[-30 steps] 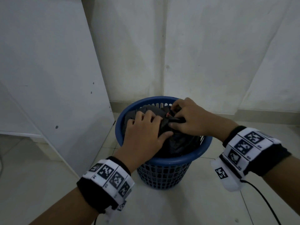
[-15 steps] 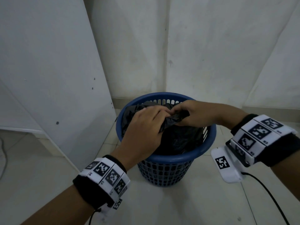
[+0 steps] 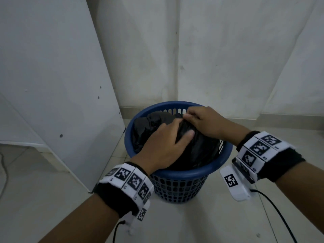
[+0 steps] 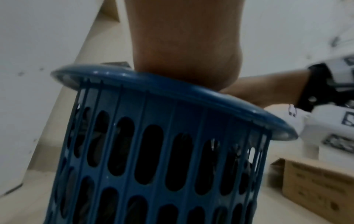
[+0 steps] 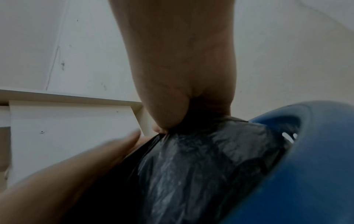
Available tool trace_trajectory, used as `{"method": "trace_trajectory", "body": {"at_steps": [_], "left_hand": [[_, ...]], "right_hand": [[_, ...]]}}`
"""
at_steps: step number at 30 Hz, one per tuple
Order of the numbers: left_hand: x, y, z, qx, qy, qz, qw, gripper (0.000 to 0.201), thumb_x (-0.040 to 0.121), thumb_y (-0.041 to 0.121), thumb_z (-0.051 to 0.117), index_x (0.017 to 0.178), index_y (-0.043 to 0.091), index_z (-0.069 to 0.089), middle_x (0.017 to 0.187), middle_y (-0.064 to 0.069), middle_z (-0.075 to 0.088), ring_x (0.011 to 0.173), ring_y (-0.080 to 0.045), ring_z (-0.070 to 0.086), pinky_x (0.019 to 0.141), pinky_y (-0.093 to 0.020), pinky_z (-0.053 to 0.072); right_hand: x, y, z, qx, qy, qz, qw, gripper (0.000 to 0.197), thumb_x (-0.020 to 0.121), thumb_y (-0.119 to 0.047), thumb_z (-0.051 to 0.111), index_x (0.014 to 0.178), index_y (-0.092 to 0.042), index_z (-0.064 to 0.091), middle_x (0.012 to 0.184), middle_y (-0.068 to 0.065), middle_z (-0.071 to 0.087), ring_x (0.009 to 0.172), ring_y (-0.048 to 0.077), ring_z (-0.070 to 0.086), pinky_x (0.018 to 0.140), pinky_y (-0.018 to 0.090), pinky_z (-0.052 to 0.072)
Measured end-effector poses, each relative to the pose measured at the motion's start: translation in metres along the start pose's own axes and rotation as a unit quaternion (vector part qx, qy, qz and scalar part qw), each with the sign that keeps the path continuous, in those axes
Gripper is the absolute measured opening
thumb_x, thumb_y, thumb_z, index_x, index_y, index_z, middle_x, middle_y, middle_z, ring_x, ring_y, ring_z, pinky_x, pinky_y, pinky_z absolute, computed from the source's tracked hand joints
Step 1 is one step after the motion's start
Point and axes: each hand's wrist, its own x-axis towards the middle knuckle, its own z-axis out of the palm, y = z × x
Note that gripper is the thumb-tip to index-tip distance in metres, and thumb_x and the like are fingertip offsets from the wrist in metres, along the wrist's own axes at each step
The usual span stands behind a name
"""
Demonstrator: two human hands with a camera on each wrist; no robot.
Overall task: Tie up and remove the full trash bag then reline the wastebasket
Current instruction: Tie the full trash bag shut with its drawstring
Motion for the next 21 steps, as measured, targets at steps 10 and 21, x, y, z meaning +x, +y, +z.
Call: {"method": "trace_trajectory", "body": {"at_steps": [10, 21], "left_hand": [[0.031, 0.025, -0.011, 0.2, -0.186, -0.148, 0.95, 0.041, 0.106, 0.045, 0.031, 0.126, 0.019, 0.056, 0.127, -0.007, 0.06, 0.114, -0.032, 0.056, 0.107, -0.058, 0.034], [0.026, 0.0, 0.001, 0.226, -0.13, -0.148, 0.954, 0.071, 0.098, 0.067, 0.03, 0.156, 0.03, 0.014, 0.163, -0.004, 0.01, 0.142, -0.044, 0.023, 0.104, -0.06, 0.041]], "right_hand": [[-0.011, 0.008, -0.018, -0.143, -0.004, -0.085, 0.986, 0.051, 0.091, -0.065, 0.044, 0.082, -0.024, 0.072, 0.071, -0.005, 0.068, 0.065, 0.013, 0.06, 0.063, 0.033, 0.051], [-0.03, 0.018, -0.004, -0.023, 0.02, 0.014, 0.999, 0.034, 0.103, -0.03, 0.047, 0.087, -0.011, 0.072, 0.074, 0.004, 0.068, 0.061, 0.014, 0.055, 0.059, 0.023, 0.037]]}}
